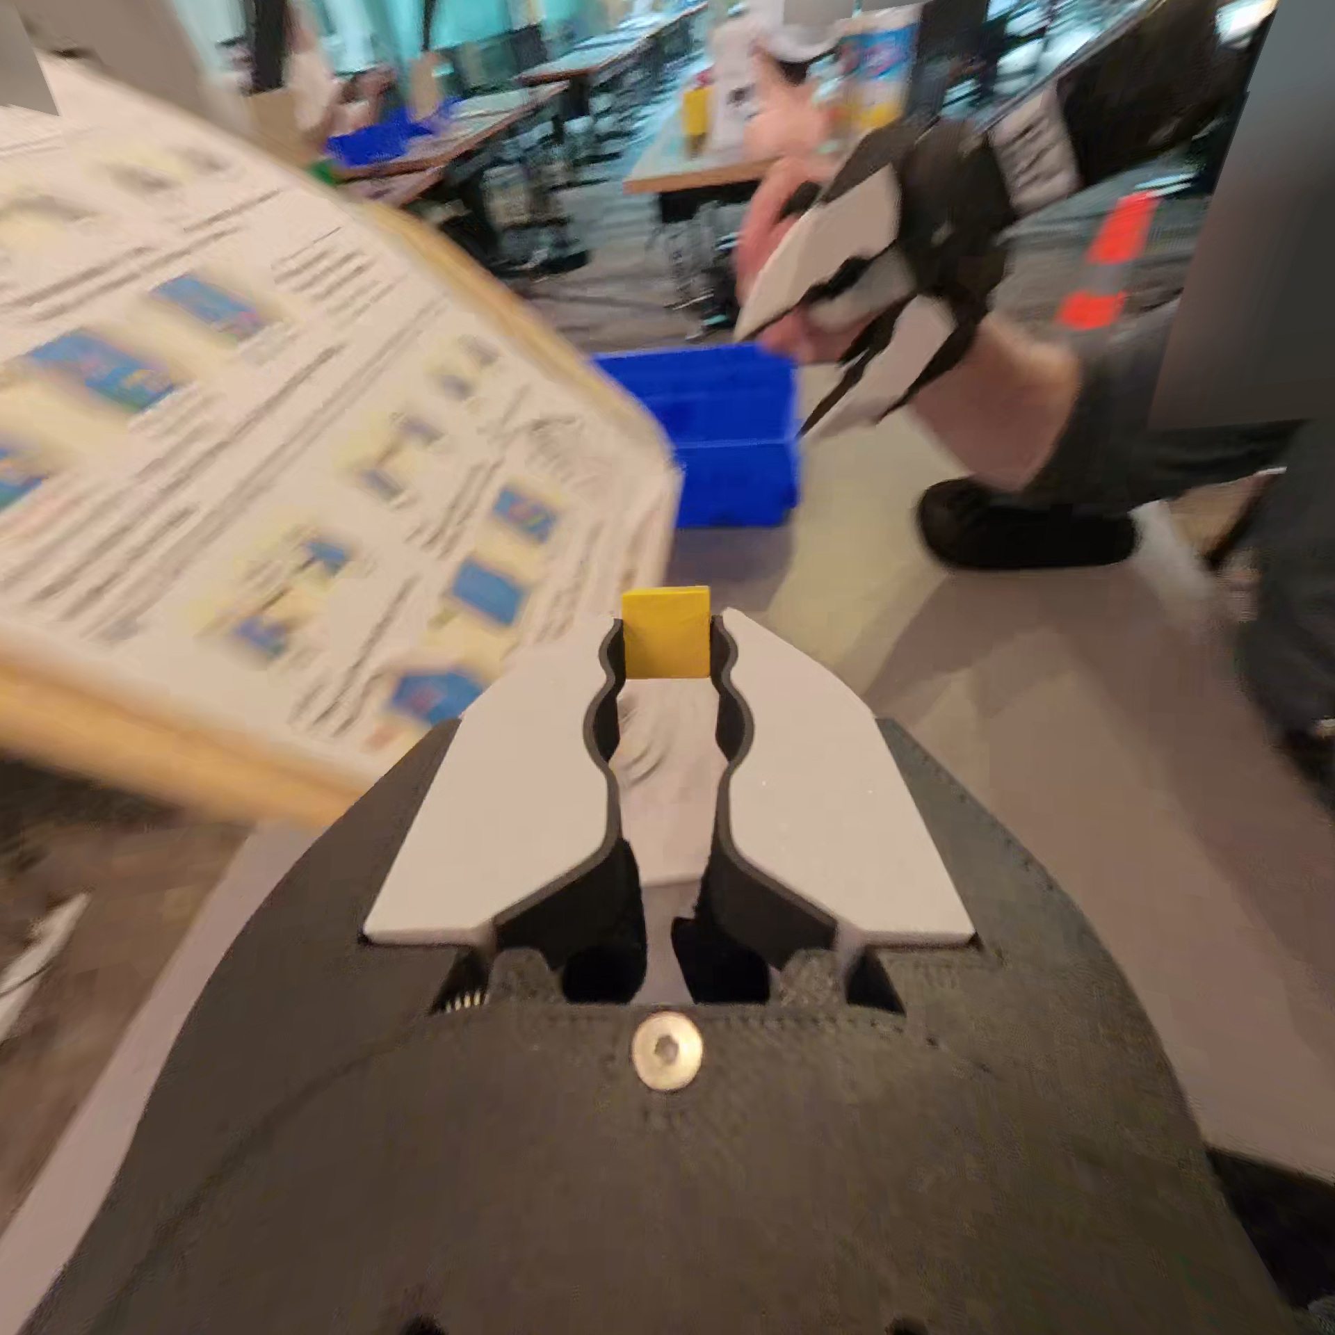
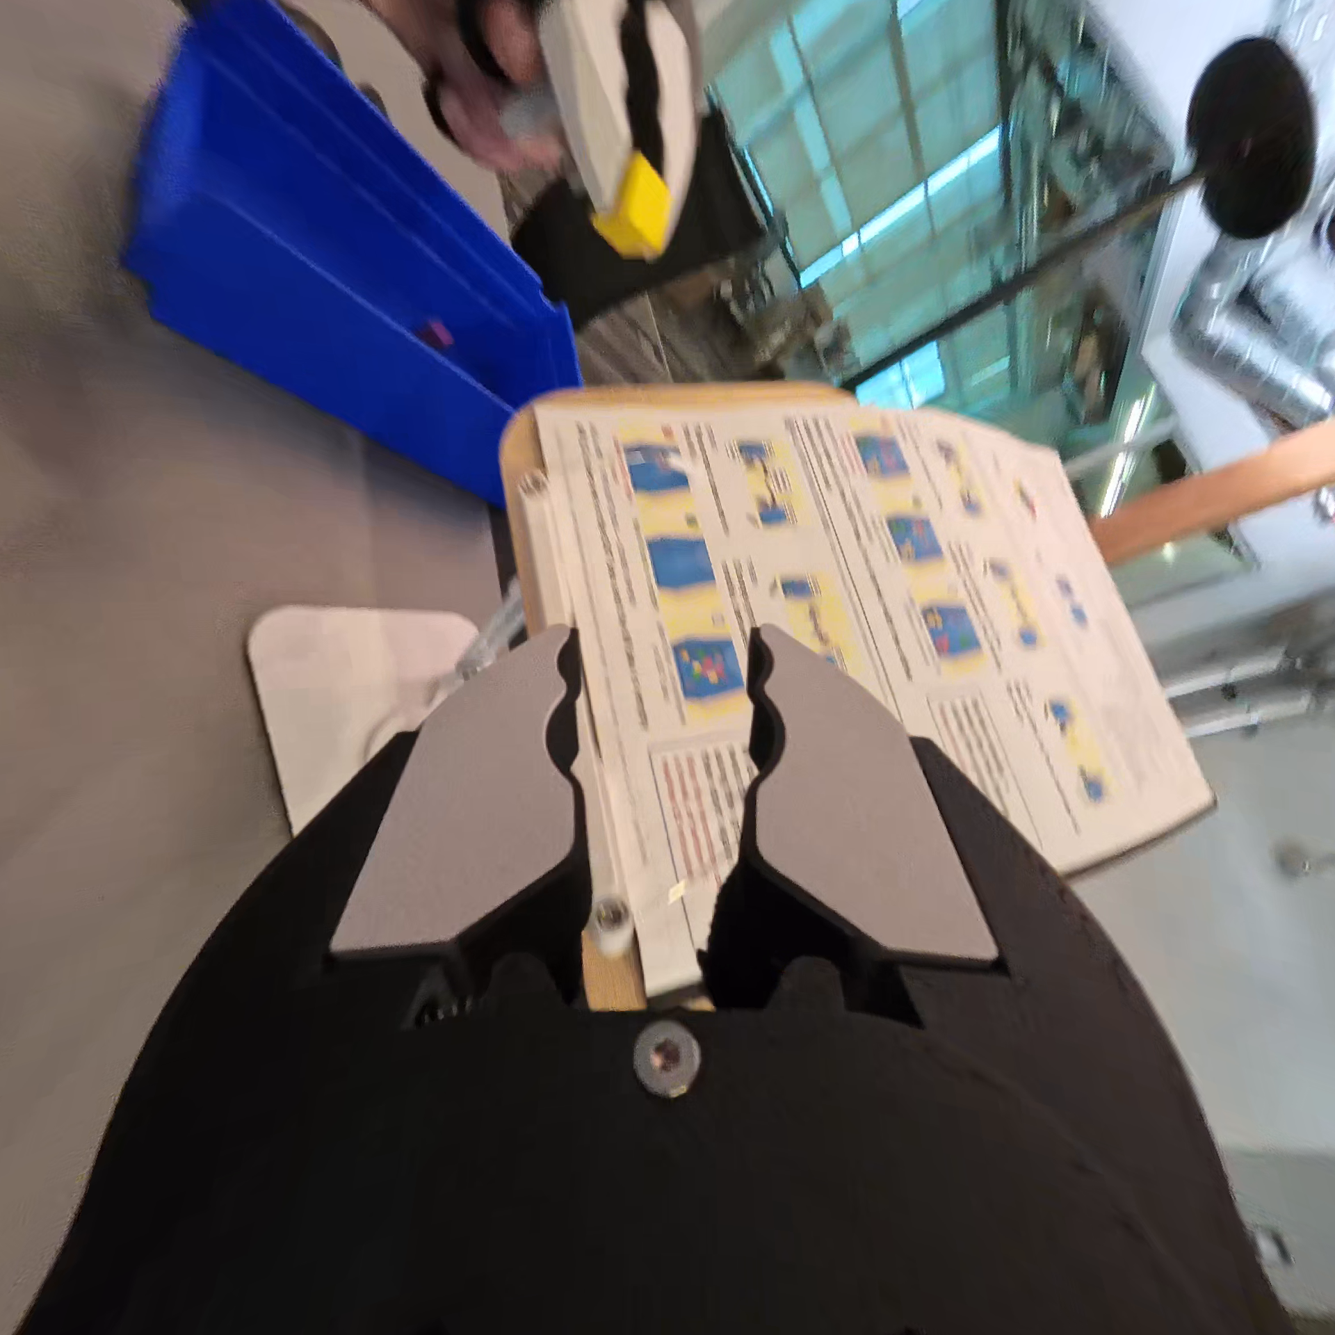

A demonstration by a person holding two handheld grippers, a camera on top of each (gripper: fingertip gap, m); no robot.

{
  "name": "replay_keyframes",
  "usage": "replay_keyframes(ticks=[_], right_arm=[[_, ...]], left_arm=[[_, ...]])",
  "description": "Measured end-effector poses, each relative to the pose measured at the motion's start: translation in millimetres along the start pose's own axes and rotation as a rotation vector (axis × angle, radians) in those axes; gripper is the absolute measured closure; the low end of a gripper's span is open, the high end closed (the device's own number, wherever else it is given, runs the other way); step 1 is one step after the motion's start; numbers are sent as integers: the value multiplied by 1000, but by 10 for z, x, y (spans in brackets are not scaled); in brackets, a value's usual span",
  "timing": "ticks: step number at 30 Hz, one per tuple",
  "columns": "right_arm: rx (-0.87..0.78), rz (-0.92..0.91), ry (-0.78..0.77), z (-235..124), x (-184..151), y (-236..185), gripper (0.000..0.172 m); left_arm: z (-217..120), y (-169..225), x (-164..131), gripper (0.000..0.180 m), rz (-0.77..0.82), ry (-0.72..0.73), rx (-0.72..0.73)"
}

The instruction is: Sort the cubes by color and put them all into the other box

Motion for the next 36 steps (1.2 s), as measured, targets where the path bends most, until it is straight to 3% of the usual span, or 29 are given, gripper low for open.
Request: replay_keyframes(ticks=[4,8,14,20,27,30,31,34,36], right_arm=[[16,-128,135,0,313,-274,125],[40,-230,193,-16,434,-460,127],[-76,-267,222,9,455,-424,130],[-232,-285,221,46,461,-363,146],[-202,-263,214,-80,438,-195,149],[-176,-210,74,-260,150,201,149],[-155,-176,-4,-342,-40,359,149],[1,-36,-416,-630,-946,638,149],[139,119,-657,-859,-1576,602,148]], left_arm=[[763,321,167,158,-57,20,-277],[1143,521,173,158,-94,72,-491],[1253,508,245,158,-193,235,-585],[1365,456,245,158,-258,350,-625],[1249,411,324,153,-273,425,-616],[1001,333,387,180,-209,470,-529],[924,301,405,180,-191,475,-481],[759,284,447,180,-124,442,-382],[722,301,460,180,-85,392,-331]])
Point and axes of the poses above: each gripper's, where its closed fingertips meet, z out along the fingers, x out of its top, y = z × x across the jaws, the point moved 5 cm from there along -z, back along the fingers, and after that the axes turned 11 degrees about -x, right-handed, at the moved point
